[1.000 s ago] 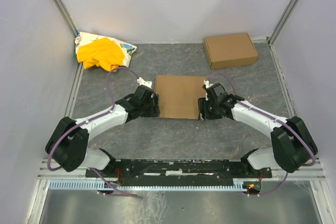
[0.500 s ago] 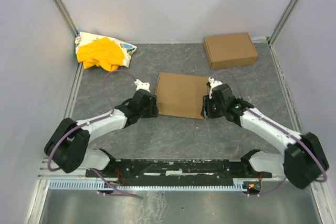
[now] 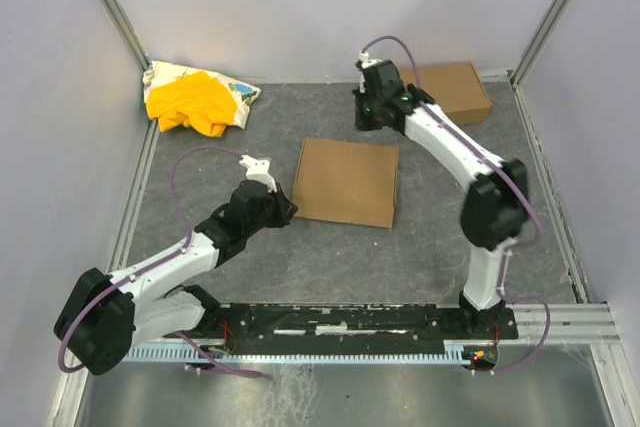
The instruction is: Fold the paper box
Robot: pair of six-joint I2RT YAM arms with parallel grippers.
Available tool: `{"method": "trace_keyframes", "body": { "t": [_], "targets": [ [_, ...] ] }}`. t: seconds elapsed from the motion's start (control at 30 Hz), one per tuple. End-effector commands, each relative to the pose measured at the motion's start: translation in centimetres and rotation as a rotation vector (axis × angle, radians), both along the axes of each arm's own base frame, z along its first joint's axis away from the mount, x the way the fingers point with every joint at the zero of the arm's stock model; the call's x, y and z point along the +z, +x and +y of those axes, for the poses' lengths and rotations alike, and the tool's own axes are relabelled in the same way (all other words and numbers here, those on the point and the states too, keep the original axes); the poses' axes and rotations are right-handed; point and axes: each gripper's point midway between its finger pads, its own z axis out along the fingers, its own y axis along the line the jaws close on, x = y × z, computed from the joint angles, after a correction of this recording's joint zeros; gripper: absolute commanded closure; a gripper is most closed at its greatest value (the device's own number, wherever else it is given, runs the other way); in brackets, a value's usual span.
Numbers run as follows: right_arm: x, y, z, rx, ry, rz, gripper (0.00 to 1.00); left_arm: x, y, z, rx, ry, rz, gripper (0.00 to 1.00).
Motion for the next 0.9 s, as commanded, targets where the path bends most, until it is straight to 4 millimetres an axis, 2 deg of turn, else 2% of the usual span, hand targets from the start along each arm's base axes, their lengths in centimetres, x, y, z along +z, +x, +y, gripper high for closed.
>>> {"method": "trace_keyframes", "body": {
  "t": [0.0,0.13,0.3,0.43,0.6,0.73,0.87],
  "targets": [
    [-1.4,4.6,1.6,0.004,-0.072,0.068,0.9,0.8,0.9,-1.5,-0.03,-0.058,-0.04,0.85],
    [-4.5,8.2,2.6,-0.026,-0.082,0.097,0.89,-0.4,1.1,-1.4,-0.013,-0.051,-0.036,0.83],
    [-7.9,9.7,2.8,-0.032,-0.083,0.138,0.89,-1.5,0.9,-0.8,-0.002,0.011,0.017,0.84],
    [-9.4,9.5,3.3,-0.001,-0.077,0.17,0.88,-2.7,1.2,-0.2,0.013,0.08,0.052,0.84],
    [-10.4,8.5,3.6,0.044,-0.069,0.206,0.88,-4.4,2.4,-0.7,0.019,0.13,0.086,0.84],
    [-10.9,7.3,4.1,0.101,-0.05,0.239,0.88,-4.8,4.1,-1.0,0.049,0.147,0.066,0.85],
    [-11.6,5.6,4.1,0.152,-0.048,0.28,0.9,-4.3,5.6,-1.5,0.062,0.151,0.028,0.84]
  ]
}}
